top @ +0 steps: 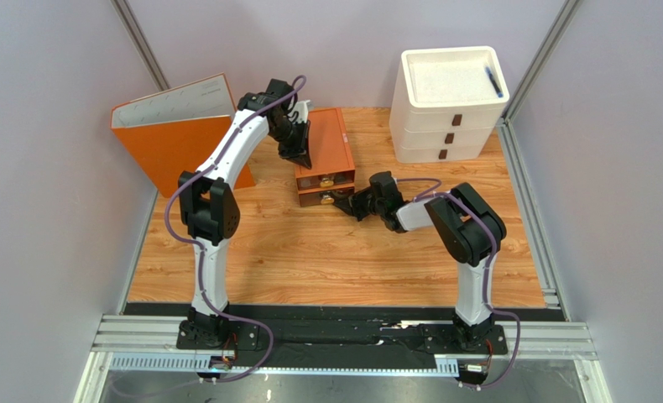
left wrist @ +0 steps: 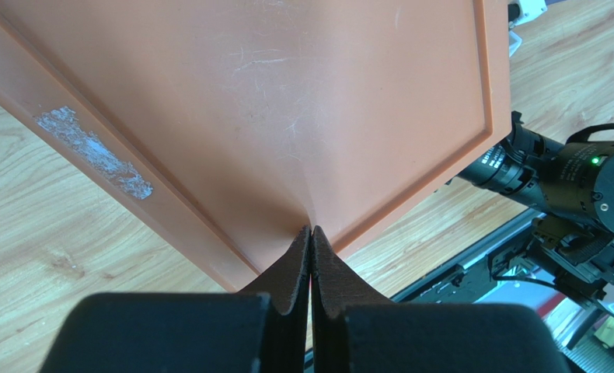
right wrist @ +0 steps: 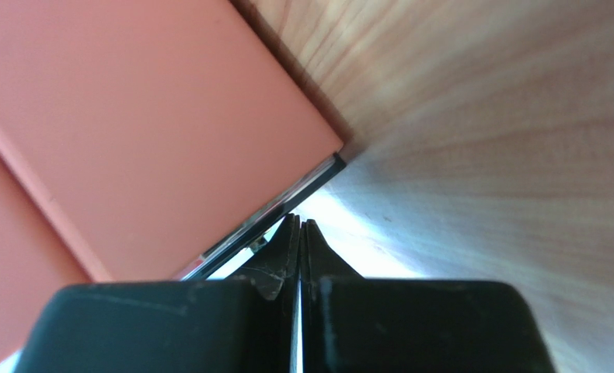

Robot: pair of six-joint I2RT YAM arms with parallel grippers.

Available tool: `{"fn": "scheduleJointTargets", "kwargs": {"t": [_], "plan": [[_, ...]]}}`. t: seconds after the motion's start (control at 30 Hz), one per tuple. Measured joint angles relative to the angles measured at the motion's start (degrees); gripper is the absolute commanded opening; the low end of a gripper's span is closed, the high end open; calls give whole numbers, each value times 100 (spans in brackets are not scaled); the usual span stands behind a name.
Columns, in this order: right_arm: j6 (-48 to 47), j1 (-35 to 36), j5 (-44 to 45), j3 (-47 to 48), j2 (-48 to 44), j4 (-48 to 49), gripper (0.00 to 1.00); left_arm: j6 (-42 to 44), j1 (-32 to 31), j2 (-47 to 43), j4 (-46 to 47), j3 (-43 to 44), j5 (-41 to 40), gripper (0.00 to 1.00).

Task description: Organize the makeup

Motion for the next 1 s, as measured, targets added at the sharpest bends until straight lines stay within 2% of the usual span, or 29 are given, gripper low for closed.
{"fn": "scheduleJointTargets", "kwargs": {"t": [0.2, 0.33, 0.5, 0.6, 0.7, 0.73, 0.77, 0.8, 0.93, 0.97, 1.0], "plan": [[-83, 0, -114, 11, 76, 15, 0, 0, 0, 0, 0, 0, -7, 0], [-334, 0, -142, -50, -55, -299, 0, 0, 0, 0, -11, 15, -13, 0], [-1036, -13, -138, -341, -935, -1296, 0, 11, -4, 11, -186, 153, -212, 0], [-1674, -28, -63, -378, -1576, -2002, 1, 39, -4, 13, -304, 286, -474, 9], [-2319, -39, 109, -378, -2192, -2721, 17, 70, -4, 0, -328, 450, -643, 35], [-2533, -39, 192, -376, -2380, -2929, 32, 70, -4, -13, -321, 509, -675, 49], [-2769, -39, 286, -376, -2577, -3182, 40, 68, -4, -61, -308, 546, -706, 54], [-2955, -42, 369, -369, -2732, -3407, 55, 103, -2, -116, -295, 562, -726, 61], [-3799, -50, 748, -297, -3309, -4304, 79, 61, -2, -527, -216, 555, -780, 73], [-3965, -50, 844, -280, -3460, -4498, 80, 52, -2, -719, -160, 527, -785, 75], [-4111, -50, 968, -254, -3624, -4695, 82, 55, -2, -863, -116, 487, -780, 85]]}}
